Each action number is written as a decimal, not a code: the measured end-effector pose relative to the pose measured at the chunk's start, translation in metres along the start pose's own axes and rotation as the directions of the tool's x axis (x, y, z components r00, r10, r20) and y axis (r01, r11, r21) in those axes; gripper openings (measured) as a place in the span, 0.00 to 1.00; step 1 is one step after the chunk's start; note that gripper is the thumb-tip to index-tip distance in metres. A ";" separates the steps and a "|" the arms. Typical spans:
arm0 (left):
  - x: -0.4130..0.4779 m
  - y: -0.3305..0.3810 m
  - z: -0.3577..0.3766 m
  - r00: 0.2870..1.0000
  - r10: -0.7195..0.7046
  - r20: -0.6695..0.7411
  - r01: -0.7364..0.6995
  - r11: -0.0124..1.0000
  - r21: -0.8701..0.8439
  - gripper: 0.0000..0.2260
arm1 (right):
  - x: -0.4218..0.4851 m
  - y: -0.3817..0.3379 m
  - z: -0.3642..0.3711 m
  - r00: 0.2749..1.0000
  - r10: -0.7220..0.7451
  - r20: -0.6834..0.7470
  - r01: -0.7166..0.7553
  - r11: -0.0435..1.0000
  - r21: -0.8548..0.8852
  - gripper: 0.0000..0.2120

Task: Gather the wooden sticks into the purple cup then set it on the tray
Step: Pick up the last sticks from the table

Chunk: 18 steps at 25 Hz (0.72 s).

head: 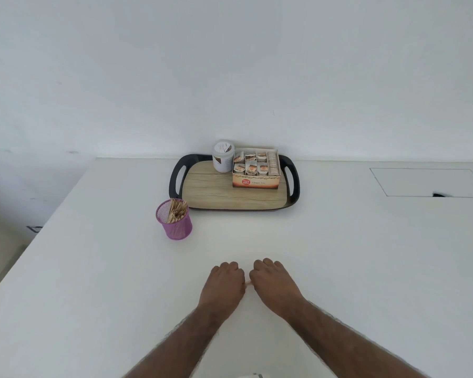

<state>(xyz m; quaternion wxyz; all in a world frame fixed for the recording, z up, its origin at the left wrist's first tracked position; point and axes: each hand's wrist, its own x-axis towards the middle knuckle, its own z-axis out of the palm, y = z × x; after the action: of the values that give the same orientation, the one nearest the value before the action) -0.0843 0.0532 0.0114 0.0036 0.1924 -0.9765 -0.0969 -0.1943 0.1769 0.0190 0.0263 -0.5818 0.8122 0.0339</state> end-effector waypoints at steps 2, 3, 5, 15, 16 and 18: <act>0.002 0.003 -0.002 1.000 0.009 0.005 -0.010 0.999 0.032 0.10 | -0.001 0.001 0.000 0.999 -0.042 0.010 0.042 0.999 -0.022 0.15; 0.003 0.004 -0.002 1.000 0.017 0.015 -0.018 0.999 0.048 0.10 | -0.001 0.002 -0.001 0.999 -0.054 0.007 0.054 0.998 -0.039 0.15; 0.006 0.003 -0.001 0.999 0.038 0.033 -0.041 0.996 0.080 0.09 | 0.002 0.002 -0.006 0.997 -0.075 -0.008 0.074 0.994 -0.081 0.14; -0.009 -0.003 0.005 0.984 0.166 -0.065 -0.160 0.983 0.092 0.11 | -0.005 0.002 0.003 0.988 -0.128 -0.087 0.119 0.987 -0.106 0.13; -0.011 -0.004 0.007 0.986 0.157 -0.063 -0.152 0.986 0.074 0.09 | -0.004 0.003 0.004 0.989 -0.118 -0.088 0.109 0.989 -0.102 0.13; -0.015 -0.007 0.010 0.992 0.113 -0.061 -0.112 0.994 0.016 0.07 | -0.002 0.002 0.005 0.993 -0.084 -0.083 0.077 0.994 -0.081 0.12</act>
<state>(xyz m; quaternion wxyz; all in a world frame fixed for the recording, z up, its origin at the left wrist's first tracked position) -0.0685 0.0545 0.0010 0.0383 0.1401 -0.9858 -0.0846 -0.1951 0.1797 0.0140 -0.0299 -0.6156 0.7865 0.0392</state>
